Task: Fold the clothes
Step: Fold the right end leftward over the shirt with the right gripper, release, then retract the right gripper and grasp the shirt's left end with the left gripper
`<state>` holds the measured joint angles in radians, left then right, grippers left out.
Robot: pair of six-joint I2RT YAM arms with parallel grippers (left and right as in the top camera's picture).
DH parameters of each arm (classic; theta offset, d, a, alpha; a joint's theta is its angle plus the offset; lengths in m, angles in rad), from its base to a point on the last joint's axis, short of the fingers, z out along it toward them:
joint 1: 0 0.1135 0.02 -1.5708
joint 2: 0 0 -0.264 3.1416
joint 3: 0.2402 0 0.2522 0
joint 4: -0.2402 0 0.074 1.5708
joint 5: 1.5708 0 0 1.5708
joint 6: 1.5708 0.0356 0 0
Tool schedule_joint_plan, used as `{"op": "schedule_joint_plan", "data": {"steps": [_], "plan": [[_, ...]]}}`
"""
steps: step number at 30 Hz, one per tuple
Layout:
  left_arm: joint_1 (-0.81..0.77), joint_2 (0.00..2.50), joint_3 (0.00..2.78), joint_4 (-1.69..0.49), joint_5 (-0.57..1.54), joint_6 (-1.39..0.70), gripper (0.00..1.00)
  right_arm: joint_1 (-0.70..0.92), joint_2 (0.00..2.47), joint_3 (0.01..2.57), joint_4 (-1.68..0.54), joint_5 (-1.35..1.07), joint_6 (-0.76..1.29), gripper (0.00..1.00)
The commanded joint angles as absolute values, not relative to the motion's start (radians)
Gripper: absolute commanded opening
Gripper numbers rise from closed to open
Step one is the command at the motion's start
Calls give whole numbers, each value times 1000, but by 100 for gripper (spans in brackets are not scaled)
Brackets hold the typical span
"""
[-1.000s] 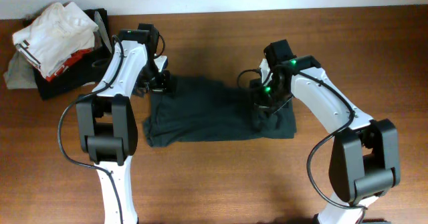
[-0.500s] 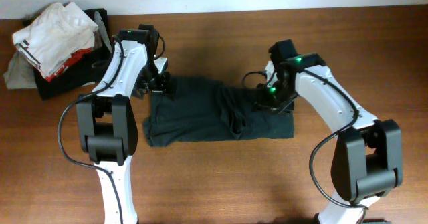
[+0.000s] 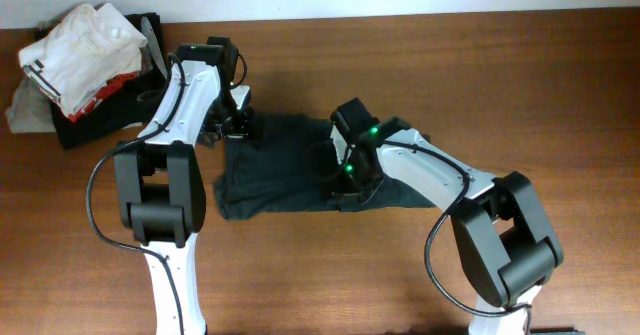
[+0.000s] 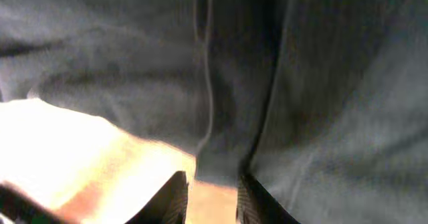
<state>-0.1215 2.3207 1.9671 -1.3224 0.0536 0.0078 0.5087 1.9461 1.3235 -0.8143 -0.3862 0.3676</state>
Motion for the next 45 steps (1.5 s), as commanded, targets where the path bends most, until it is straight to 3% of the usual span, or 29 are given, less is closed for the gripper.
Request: {"op": "schedule_joint_plan", "data": {"steps": [1,2,4,10,15,19,27,34,36,37,41,43,44,45], "plan": [[-121,2292,1974,-1321,68,12,99,475,1898,1474,-918,-379,337,42],[-120,2292,1974,-1322,68,12,99,448,1886,1537,-988,-345,326,65],[-120,2292,1974,-1325,68,13,99,382,1878,1642,-1106,-237,326,98],[-117,2292,1974,-1306,68,12,99,41,1883,1756,-1172,-100,326,99],[-117,2292,1974,-1297,67,3,99,-134,1886,1756,-1172,-79,326,99],[-117,2292,1974,-1321,68,-34,99,-228,1887,1756,-1170,142,326,99],[-95,2292,1906,-1321,195,-33,99,-263,1887,1756,-1171,143,326,98],[-46,2292,1685,-1124,334,30,99,-263,1887,1756,-1171,143,326,99],[-56,2292,1681,-1134,400,52,92,-263,1887,1756,-1171,143,326,99],[-66,2292,1681,-1133,454,57,84,-263,1887,1756,-1171,143,326,99],[-127,2292,1681,-1114,530,84,81,-263,1887,1756,-1171,143,326,99],[-142,2292,1681,-1106,530,84,52,-263,1887,1756,-1171,143,326,99],[-141,2292,1681,-1100,530,83,28,-263,1887,1756,-1171,143,326,99],[-138,2292,1681,-1096,530,83,13,-263,1887,1756,-1171,143,326,99]]}}
